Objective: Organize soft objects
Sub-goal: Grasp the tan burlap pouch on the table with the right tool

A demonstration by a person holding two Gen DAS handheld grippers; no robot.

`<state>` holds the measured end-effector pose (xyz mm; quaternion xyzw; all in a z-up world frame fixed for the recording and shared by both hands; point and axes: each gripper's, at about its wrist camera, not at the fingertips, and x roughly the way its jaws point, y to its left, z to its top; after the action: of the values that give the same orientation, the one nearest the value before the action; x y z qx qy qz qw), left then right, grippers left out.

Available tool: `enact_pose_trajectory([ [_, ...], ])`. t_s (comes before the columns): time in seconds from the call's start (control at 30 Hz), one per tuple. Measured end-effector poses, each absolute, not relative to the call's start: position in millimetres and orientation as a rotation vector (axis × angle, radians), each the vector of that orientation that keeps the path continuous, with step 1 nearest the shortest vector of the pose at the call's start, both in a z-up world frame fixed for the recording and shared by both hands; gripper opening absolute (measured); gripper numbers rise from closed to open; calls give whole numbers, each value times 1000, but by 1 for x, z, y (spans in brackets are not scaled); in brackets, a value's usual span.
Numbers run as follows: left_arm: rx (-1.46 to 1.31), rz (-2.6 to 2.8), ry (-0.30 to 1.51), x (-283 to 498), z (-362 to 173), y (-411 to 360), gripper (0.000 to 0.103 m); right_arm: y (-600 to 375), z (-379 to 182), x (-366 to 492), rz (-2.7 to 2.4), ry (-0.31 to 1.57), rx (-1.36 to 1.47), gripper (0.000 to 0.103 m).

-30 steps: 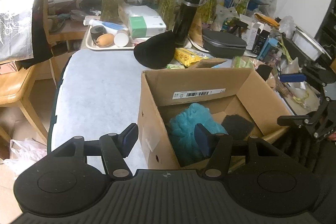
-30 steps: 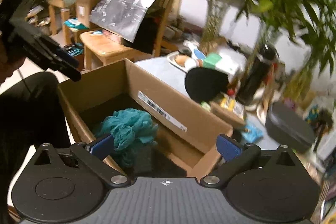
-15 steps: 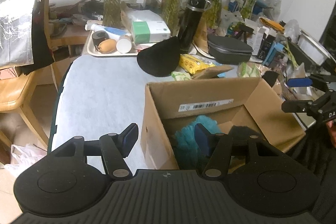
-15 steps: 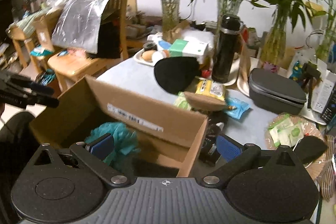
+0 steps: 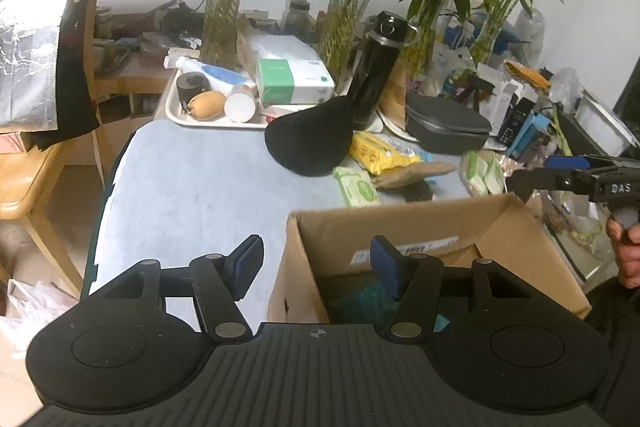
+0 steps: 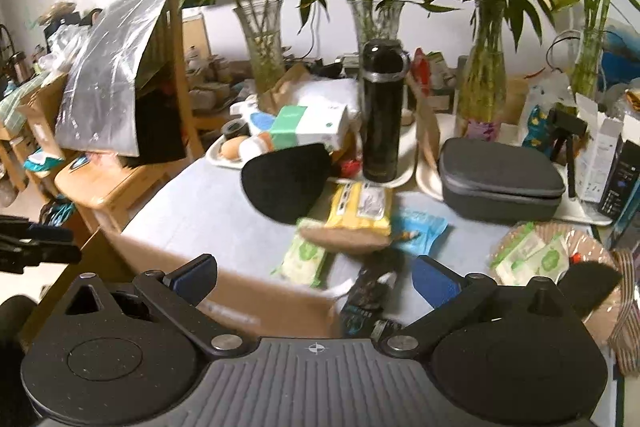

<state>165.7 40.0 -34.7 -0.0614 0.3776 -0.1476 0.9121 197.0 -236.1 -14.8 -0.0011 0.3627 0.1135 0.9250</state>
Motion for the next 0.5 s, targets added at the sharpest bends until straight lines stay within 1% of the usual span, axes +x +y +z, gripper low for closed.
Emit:
enact_pose_trajectory([
  [0.4,-157,-300,756,186,-35,45,58,-257,-42,240,223,754,-56,103],
  [0.47,-159,-297,758,189,-36,47,58,-259,-49,246,219,767,-74,101],
  [0.5,-159,-296,758,190,-36,48,58,-260,-53,250,219,773,-86,98],
])
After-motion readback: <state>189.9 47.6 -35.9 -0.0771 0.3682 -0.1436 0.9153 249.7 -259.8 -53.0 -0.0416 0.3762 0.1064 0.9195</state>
